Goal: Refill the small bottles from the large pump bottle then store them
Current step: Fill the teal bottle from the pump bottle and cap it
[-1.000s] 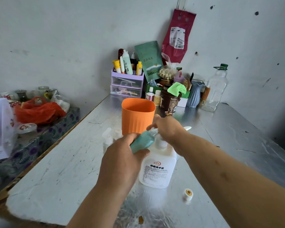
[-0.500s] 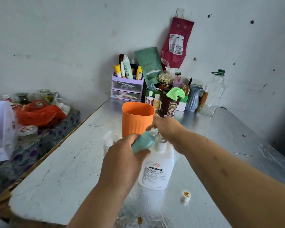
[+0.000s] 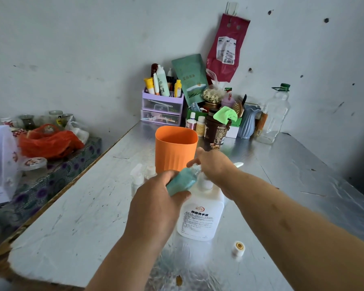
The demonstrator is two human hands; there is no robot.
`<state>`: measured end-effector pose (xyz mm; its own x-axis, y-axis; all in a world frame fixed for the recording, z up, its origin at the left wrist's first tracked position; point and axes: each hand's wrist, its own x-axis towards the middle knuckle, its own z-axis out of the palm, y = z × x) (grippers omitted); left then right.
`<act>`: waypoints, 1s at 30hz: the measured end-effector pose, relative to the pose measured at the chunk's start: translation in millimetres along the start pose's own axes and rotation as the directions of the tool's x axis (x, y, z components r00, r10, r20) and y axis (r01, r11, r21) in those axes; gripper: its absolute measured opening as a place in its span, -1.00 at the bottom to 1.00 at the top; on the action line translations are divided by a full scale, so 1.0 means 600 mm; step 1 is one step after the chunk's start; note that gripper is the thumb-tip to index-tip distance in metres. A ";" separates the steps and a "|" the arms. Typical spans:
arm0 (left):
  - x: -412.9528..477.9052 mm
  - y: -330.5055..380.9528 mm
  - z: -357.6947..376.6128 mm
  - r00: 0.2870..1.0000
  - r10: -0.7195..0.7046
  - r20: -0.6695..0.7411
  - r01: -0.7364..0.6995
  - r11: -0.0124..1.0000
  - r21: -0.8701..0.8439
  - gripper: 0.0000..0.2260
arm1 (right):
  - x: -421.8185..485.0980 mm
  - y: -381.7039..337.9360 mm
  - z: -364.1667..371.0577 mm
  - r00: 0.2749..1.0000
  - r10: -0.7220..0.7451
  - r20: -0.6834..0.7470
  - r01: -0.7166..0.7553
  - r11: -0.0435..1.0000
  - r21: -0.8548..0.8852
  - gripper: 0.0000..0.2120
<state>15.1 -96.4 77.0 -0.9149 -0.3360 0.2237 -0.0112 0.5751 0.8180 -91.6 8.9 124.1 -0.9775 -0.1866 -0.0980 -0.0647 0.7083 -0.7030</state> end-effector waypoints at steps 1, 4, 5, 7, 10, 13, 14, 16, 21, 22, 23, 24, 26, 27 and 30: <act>-0.001 0.002 -0.001 1.000 0.001 0.001 -0.001 1.000 0.004 -0.64 | -0.003 -0.003 -0.001 1.000 0.003 0.001 -0.003 1.000 0.014 -0.63; -0.003 0.008 -0.005 1.000 0.009 0.003 -0.009 1.000 0.003 -0.66 | -0.006 -0.009 -0.006 0.999 -0.036 0.006 0.036 0.999 -0.019 -0.63; -0.003 0.010 -0.006 1.000 0.010 0.002 -0.010 1.000 0.003 -0.67 | -0.007 -0.011 -0.008 0.999 -0.036 0.013 0.036 0.999 0.016 -0.63; -0.004 0.011 -0.007 1.000 0.010 -0.003 -0.010 1.000 0.004 -0.67 | -0.016 -0.018 -0.014 0.999 -0.041 0.003 0.040 0.998 0.040 -0.62; -0.008 0.013 -0.008 1.000 0.014 -0.011 -0.014 1.000 0.003 -0.66 | -0.028 -0.024 -0.023 0.998 -0.057 0.012 0.057 0.998 0.015 -0.56; -0.007 0.016 -0.009 1.000 0.017 -0.011 -0.017 1.000 -0.003 -0.66 | -0.025 -0.026 -0.024 0.999 -0.034 0.023 0.033 0.998 0.048 -0.58; -0.007 0.017 -0.009 1.000 0.017 -0.010 -0.017 1.000 -0.007 -0.67 | -0.026 -0.026 -0.024 1.000 -0.017 0.013 0.016 0.997 0.071 -0.61; -0.004 0.018 -0.009 1.000 0.020 -0.012 -0.020 1.000 -0.015 -0.68 | -0.026 -0.027 -0.025 1.000 0.002 0.010 -0.003 0.997 0.071 -0.64; -0.002 0.018 -0.007 0.999 0.026 -0.023 -0.027 0.999 -0.022 -0.65 | -0.025 -0.025 -0.022 0.999 -0.035 -0.014 0.035 0.999 0.013 -0.65; -0.001 0.017 -0.006 0.999 0.028 -0.024 -0.028 0.999 -0.020 -0.65 | -0.024 -0.023 -0.022 0.999 -0.043 -0.022 0.044 0.999 0.017 -0.65; -0.001 0.015 -0.004 0.999 0.027 -0.024 -0.027 0.999 -0.017 -0.65 | -0.020 -0.020 -0.020 0.999 -0.044 -0.025 0.044 0.999 0.023 -0.66; 0.000 0.014 -0.004 0.999 0.029 -0.029 -0.029 0.999 -0.013 -0.65 | -0.018 -0.018 -0.019 0.999 -0.046 -0.023 0.047 0.999 0.018 -0.66; 0.000 0.009 -0.001 0.999 0.028 -0.034 -0.028 1.000 -0.004 -0.66 | -0.012 -0.011 -0.013 0.998 -0.062 -0.014 0.062 0.998 -0.021 -0.65; 0.001 0.007 0.000 0.999 0.023 -0.034 -0.023 1.000 0.003 -0.66 | -0.009 -0.008 -0.009 0.998 -0.067 -0.009 0.067 0.997 -0.041 -0.65; -0.001 0.003 0.001 1.000 0.007 -0.024 -0.007 1.000 0.019 -0.66 | -0.003 -0.003 0.001 0.999 -0.042 0.004 0.042 0.996 -0.083 -0.65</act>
<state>15.1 -94.4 78.2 -0.9048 -0.3501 0.2423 -0.0129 0.5915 0.8062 -89.5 7.8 125.2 -0.9732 -0.2187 -0.0709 -0.1225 0.7540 -0.6453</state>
